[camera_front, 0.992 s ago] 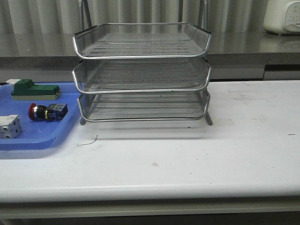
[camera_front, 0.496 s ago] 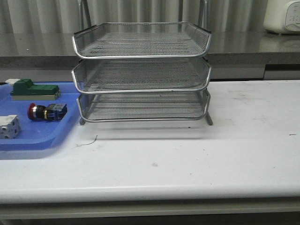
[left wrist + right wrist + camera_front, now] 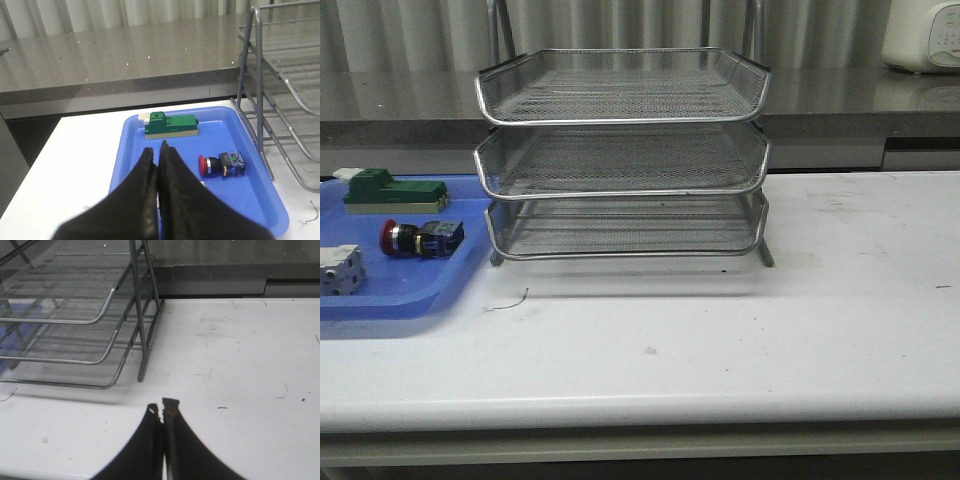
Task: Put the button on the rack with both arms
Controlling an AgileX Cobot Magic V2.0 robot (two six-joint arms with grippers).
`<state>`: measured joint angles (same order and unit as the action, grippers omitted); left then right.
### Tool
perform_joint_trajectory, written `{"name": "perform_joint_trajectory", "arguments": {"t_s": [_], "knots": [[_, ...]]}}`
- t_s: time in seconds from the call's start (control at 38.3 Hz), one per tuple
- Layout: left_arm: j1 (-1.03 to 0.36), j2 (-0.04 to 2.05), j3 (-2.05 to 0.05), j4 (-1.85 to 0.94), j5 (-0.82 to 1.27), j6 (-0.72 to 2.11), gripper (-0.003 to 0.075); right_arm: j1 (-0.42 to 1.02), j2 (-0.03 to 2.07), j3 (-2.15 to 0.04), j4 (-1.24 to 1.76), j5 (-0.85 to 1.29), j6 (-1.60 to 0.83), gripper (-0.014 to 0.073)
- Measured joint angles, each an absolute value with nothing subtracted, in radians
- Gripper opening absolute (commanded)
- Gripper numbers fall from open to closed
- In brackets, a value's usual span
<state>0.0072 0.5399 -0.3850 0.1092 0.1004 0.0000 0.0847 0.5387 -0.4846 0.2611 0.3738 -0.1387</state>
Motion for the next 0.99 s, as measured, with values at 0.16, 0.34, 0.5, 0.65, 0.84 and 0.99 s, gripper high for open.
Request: {"name": "perform_joint_trajectory", "arguments": {"t_s": [0.16, 0.34, 0.5, 0.65, 0.84, 0.99], "knots": [[0.007, 0.554, -0.387, 0.104, 0.102, 0.000, 0.0110, 0.085, 0.559, -0.486, 0.263, 0.374, -0.139, 0.0094], [0.007, 0.554, -0.387, 0.101, 0.102, 0.000, 0.0543, 0.085, 0.559, -0.486, 0.265, 0.374, -0.137, 0.0480], [0.007, 0.554, -0.387, 0.098, 0.102, 0.000, 0.0676, 0.085, 0.559, -0.486, 0.265, 0.374, -0.137, 0.0638], [0.007, 0.554, -0.387, 0.098, 0.102, 0.000, 0.0673, 0.085, 0.559, -0.486, 0.265, 0.374, -0.137, 0.0633], [0.007, 0.554, -0.387, 0.098, 0.102, 0.000, 0.0673, 0.085, 0.559, -0.486, 0.265, 0.374, -0.137, 0.0633], [0.007, 0.554, -0.387, 0.098, 0.102, 0.000, 0.0673, 0.085, 0.563, -0.486, 0.274, 0.374, -0.137, 0.0633]]}}
